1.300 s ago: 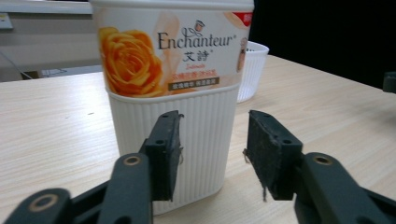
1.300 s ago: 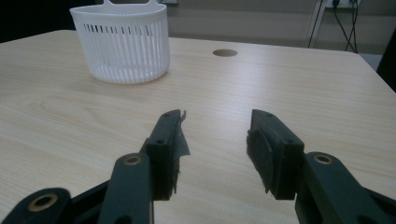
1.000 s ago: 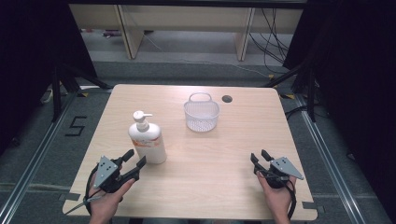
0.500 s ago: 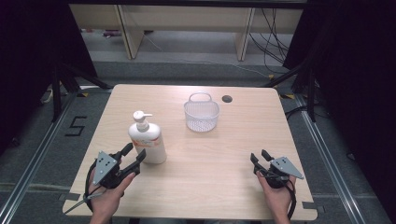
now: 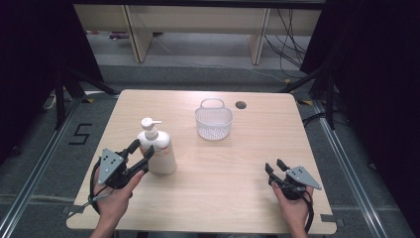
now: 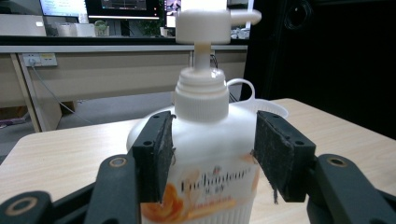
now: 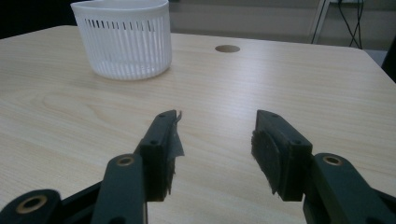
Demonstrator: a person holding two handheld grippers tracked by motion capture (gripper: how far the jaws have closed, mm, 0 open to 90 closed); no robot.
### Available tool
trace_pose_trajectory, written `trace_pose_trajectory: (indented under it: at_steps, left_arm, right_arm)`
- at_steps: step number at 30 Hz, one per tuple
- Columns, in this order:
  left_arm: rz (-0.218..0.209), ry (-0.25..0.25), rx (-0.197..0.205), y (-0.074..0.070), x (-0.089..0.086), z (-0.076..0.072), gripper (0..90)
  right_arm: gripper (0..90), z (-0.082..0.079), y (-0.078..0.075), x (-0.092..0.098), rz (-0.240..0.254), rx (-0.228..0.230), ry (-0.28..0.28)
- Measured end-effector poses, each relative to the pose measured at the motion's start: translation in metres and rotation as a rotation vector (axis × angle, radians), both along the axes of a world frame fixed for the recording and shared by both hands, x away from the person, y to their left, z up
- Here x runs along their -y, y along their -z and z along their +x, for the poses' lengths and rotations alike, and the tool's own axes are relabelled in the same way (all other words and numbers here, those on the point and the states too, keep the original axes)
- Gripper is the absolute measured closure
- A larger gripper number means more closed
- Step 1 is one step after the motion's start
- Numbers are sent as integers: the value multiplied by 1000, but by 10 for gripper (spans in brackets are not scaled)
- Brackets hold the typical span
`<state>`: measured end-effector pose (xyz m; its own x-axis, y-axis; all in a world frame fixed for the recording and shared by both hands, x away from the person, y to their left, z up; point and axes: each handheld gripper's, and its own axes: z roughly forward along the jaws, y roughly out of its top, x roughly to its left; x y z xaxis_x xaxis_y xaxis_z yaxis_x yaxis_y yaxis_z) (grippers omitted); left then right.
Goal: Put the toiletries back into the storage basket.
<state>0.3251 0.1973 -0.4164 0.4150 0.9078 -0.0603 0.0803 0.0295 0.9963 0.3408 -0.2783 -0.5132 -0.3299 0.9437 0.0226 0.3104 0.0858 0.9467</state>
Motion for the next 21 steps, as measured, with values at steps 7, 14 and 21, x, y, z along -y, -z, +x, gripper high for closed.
trace_pose_trajectory:
  at_steps: [7,14,21]
  left_arm:
    - [-3,-6,7,-14,5,11,469]
    - [-2,-26,4,-22,8,19,470]
    - [-14,-41,1,-28,9,25,471]
  right_arm:
    - [499,1,1,0,19,9,-12]
    - [498,1,1,0,16,14,-8]
    - [496,1,0,1,6,5,-9]
